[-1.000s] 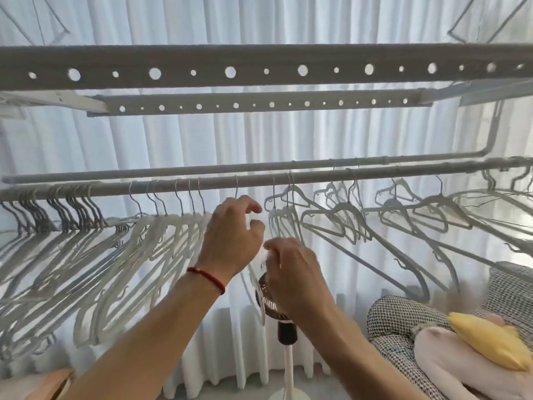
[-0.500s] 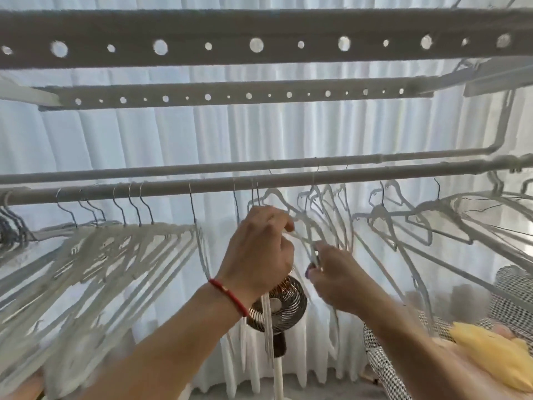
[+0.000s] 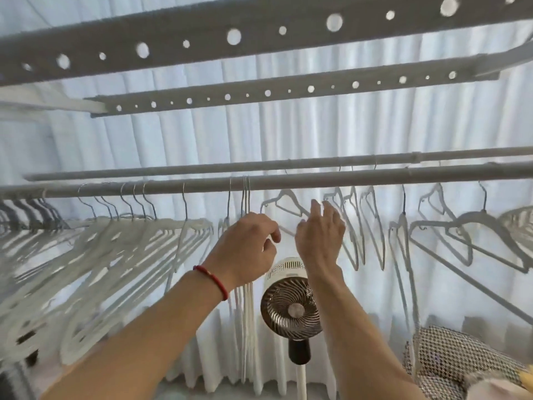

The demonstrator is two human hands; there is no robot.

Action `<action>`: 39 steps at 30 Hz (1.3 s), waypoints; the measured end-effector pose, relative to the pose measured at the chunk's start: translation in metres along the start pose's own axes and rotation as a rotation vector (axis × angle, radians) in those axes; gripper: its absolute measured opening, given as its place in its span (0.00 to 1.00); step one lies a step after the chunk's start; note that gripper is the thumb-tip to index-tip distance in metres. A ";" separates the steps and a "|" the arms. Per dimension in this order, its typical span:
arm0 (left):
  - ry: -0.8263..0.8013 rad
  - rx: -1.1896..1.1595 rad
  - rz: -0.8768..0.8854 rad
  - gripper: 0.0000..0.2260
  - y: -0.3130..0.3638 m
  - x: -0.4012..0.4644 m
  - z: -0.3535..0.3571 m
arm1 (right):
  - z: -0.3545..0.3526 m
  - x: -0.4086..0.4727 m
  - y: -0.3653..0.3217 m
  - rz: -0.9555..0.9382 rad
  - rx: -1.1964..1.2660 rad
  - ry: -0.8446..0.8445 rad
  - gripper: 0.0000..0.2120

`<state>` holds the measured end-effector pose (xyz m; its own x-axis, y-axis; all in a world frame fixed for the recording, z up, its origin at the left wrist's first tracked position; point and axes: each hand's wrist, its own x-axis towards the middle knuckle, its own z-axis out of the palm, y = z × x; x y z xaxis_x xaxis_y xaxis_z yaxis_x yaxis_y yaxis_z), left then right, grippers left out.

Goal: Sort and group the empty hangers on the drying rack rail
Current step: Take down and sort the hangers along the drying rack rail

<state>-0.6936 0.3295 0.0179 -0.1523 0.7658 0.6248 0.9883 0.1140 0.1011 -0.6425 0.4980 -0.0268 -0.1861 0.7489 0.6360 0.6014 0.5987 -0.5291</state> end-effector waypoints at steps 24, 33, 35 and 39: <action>-0.345 0.487 0.062 0.19 -0.010 -0.009 0.005 | -0.022 -0.008 -0.022 -0.003 -0.247 -0.075 0.05; -0.412 0.358 -0.079 0.27 0.001 -0.029 0.034 | -0.108 -0.052 -0.034 -0.008 -0.456 -0.114 0.08; -0.388 0.341 -0.066 0.28 -0.002 -0.032 0.038 | -0.127 -0.062 -0.037 -0.007 -0.482 -0.110 0.04; -0.315 0.329 -0.003 0.32 -0.009 -0.036 0.044 | -0.167 -0.075 -0.040 0.002 -0.562 -0.106 0.06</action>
<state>-0.6970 0.3288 -0.0398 -0.1958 0.9147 0.3535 0.9452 0.2721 -0.1805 -0.5228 0.3707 0.0400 -0.2440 0.7913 0.5606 0.9172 0.3761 -0.1317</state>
